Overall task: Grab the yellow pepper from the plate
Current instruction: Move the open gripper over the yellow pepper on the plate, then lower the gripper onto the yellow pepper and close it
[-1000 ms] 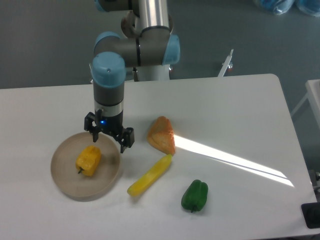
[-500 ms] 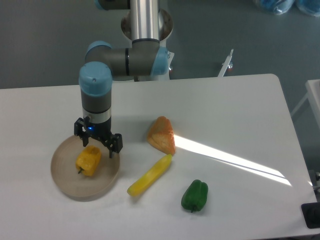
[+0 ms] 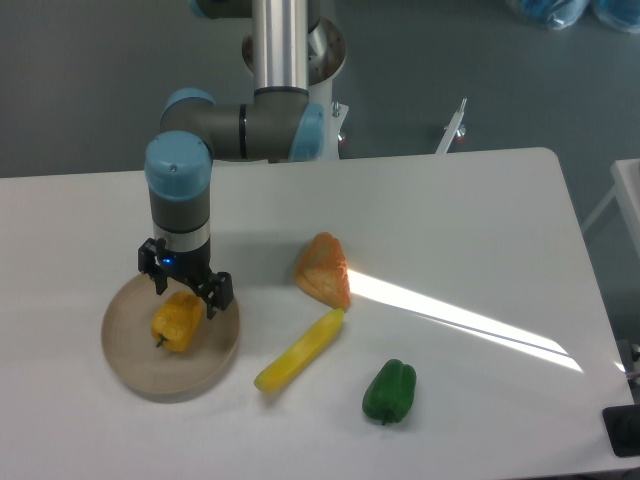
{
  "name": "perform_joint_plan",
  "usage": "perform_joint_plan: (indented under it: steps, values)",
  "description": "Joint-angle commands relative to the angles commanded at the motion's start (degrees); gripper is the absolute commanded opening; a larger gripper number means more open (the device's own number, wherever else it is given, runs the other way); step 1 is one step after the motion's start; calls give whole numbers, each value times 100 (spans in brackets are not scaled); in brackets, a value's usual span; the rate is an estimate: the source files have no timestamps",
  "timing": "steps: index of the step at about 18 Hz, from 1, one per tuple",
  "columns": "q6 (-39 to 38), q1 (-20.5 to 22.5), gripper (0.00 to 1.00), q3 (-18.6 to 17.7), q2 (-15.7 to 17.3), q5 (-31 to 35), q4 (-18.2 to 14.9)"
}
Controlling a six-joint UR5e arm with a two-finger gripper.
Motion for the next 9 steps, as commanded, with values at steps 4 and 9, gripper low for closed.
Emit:
perform_joint_plan:
  steps: [4, 9]
  values:
    - [0, -88, 100, 17, -79, 79, 0]
    - [0, -114, 100, 44, -158, 88, 0]
